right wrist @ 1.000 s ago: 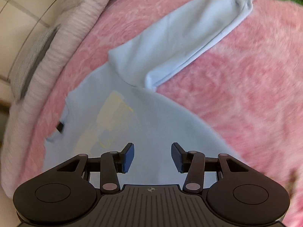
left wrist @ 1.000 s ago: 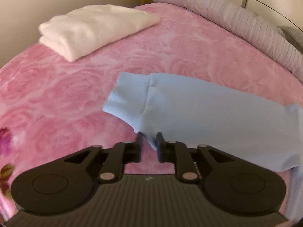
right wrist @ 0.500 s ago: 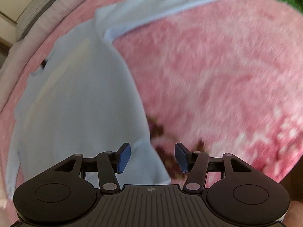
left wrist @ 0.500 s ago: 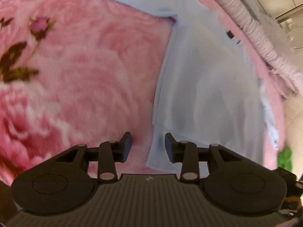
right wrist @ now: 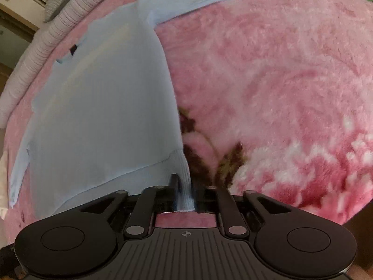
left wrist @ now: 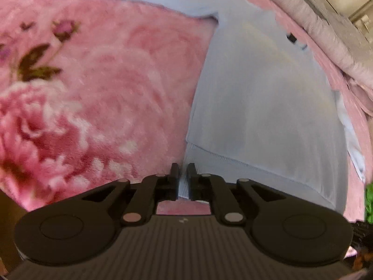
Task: Fold clothes
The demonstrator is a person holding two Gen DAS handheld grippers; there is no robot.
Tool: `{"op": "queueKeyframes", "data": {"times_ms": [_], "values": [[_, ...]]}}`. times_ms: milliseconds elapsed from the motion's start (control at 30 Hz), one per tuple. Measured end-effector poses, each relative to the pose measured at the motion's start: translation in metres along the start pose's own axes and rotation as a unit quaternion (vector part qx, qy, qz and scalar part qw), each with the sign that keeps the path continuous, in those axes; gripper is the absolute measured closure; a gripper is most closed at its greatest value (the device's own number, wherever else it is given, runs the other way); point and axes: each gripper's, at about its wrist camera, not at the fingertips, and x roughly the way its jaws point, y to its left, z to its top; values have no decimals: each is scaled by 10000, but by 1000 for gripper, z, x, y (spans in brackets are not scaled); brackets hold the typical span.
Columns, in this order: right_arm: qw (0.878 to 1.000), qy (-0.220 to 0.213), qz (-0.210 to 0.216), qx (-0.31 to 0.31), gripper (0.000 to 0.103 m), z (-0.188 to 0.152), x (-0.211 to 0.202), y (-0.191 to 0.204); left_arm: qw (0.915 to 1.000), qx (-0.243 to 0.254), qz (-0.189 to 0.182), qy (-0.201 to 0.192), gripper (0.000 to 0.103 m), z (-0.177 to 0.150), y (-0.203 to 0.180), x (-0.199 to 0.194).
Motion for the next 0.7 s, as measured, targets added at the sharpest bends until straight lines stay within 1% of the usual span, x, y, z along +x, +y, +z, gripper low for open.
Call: {"op": "queueKeyframes", "data": {"times_ms": [33, 67, 133, 167, 200, 267, 300, 367, 433, 500, 600, 667, 700], "values": [[9999, 45, -101, -68, 78, -2, -2, 2, 9999, -1, 162, -39, 94, 0, -5, -8], [9997, 91, -202, -136, 73, -3, -3, 3, 9995, 1, 320, -57, 94, -1, -10, -15], [9987, 182, -403, -271, 72, -7, -7, 7, 9983, 24, 585, 19, 94, -8, -23, -30], [9975, 265, -517, -412, 72, -8, -13, 10, 9979, 52, 627, 126, 93, -13, -32, -39], [9963, 344, -531, -585, 72, -10, -22, 15, 9975, 80, 669, 233, 93, -18, -40, -48], [9953, 358, -325, -837, 72, -14, -42, 24, 9969, 205, 675, 358, 87, -31, -61, -69], [9946, 351, -210, -953, 71, -15, -53, 29, 9969, 290, 635, 375, 86, -38, -74, -80], [9924, 335, -47, -1181, 71, -18, -75, 40, 9969, 515, 523, 298, 83, -51, -102, -104], [9892, 237, -47, -1445, 71, -19, -97, 55, 9958, 756, 464, 207, 81, -62, -131, -127], [9857, 109, -55, -1683, 71, -22, -120, 66, 9932, 1019, 559, 38, 80, -72, -158, -151], [9795, -129, 12, -2011, 71, -24, -152, 78, 9869, 1398, 757, -281, 75, -85, -190, -186], [9735, -331, 11, -2263, 71, -27, -172, 84, 9828, 1574, 854, -458, 69, -96, -207, -205], [9701, -392, -11, -2395, 71, -29, -180, 86, 9810, 1649, 890, -503, 68, -102, -215, -213]]}}
